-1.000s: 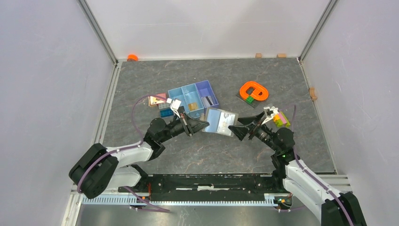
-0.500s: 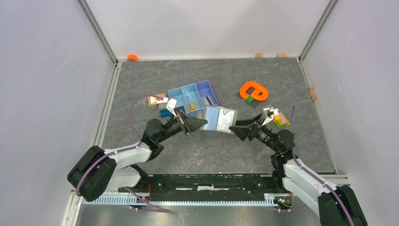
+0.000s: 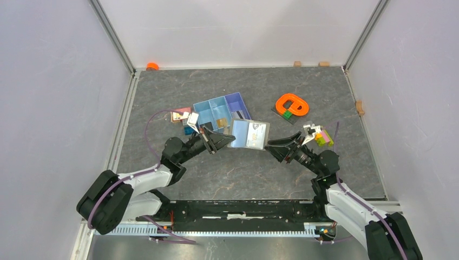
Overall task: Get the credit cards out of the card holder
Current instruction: Remove the credit card from the card holder.
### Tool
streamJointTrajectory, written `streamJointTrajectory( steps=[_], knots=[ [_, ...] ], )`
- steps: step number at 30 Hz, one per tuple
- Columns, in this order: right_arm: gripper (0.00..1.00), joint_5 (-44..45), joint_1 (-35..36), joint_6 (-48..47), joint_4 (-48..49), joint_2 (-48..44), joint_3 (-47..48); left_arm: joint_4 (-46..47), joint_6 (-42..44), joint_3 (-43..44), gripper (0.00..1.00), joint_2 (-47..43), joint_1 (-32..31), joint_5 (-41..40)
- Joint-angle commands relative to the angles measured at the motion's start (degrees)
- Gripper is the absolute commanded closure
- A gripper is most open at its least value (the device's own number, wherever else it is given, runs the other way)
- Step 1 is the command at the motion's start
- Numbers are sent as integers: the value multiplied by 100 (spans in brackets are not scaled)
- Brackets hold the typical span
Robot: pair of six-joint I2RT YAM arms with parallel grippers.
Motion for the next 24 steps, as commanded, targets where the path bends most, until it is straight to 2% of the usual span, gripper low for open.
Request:
streamJointTrajectory(
  steps=[1, 11, 24],
  knots=[
    [50, 38, -21, -108, 32, 51, 44, 511, -238, -30, 98, -155, 60, 158],
    [52, 179, -28, -255, -300, 45, 111, 595, -313, -56, 98, -163, 92, 177],
    [49, 246, -65, -303, -417, -50, 146, 656, -339, -51, 98, -108, 101, 214]
  ],
)
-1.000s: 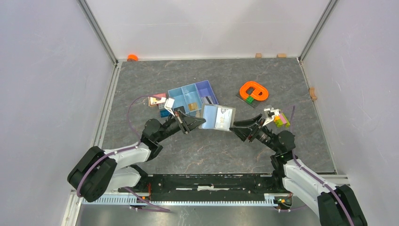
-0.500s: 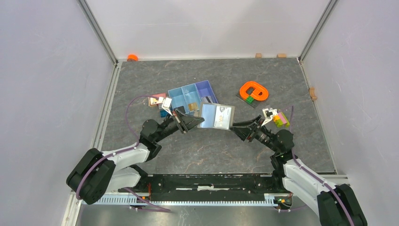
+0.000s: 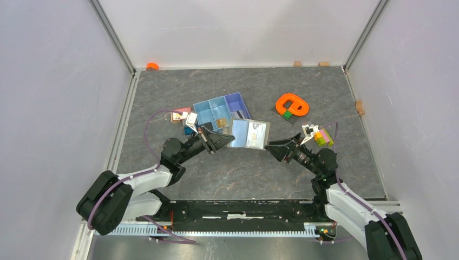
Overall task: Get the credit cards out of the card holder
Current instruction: Remove the credit card from the card holder.
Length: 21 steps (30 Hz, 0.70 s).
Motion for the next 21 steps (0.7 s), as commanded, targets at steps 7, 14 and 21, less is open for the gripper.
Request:
streamJointTrajectory(
  steps=[7, 14, 21],
  knots=[
    [48, -414, -25, 108, 731, 75, 133, 621, -255, 18, 98, 124, 38, 196],
    [47, -541, -17, 197, 918, 198, 132, 780, -313, 130, 98, 331, 24, 422],
    [42, -617, 27, 227, 1030, 258, 144, 848, -345, 141, 98, 413, 29, 440]
  ],
)
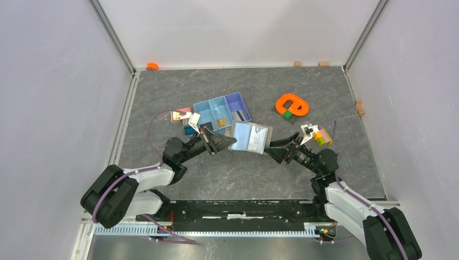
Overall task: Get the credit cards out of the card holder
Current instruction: Remove the credit card from the card holder.
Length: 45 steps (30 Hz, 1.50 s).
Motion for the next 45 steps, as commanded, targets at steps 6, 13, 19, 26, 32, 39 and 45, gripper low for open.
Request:
streamJointTrajectory(
  steps=[6, 13, 19, 26, 32, 39, 45],
  knots=[
    [32, -149, 42, 19, 443, -112, 126, 364, -139, 172, 98, 67, 20, 93],
    [28, -185, 110, 11, 447, 42, 175, 569, -228, 243, 98, 264, 12, 253],
    [24, -159, 178, -33, 416, 114, 201, 591, -241, 273, 98, 313, -1, 297],
    [16, -91, 256, -128, 258, 183, 260, 602, -232, 334, 98, 374, -44, 357],
    [14, -8, 295, -201, 131, 167, 279, 602, -199, 387, 98, 448, -112, 411],
    [15, 30, 337, -232, 118, 223, 295, 282, 77, 557, 98, 482, -345, 452],
    [19, 55, 374, -246, 109, 266, 304, 75, 255, 793, 98, 608, -591, 593]
  ],
)
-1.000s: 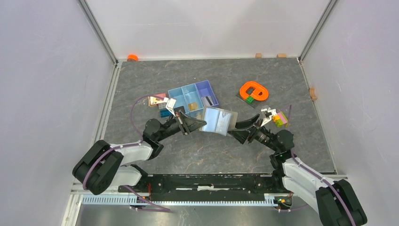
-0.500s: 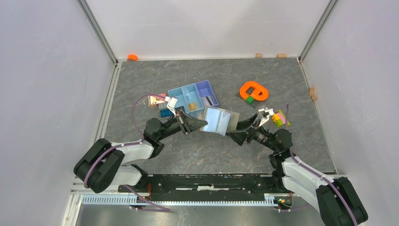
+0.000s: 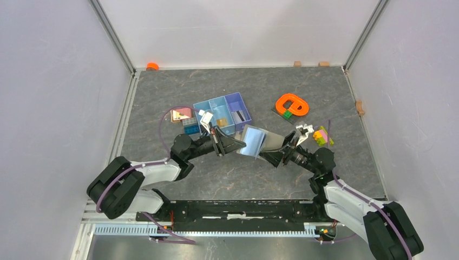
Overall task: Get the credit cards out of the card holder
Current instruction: Remove the credit card from the card holder.
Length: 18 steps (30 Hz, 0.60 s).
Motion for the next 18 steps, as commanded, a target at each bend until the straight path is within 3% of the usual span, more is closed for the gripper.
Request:
streamJointTrajectory(
  steps=[1, 9, 18],
  knots=[
    [20, 71, 41, -109, 74, 36, 230, 42, 287, 381, 98, 146, -204, 254],
    [23, 76, 57, -119, 66, 28, 228, 90, 245, 570, 98, 403, -328, 448],
    [4, 114, 131, -170, -89, -138, 260, -1044, 848, 655, 98, 168, -410, -34]
  ],
)
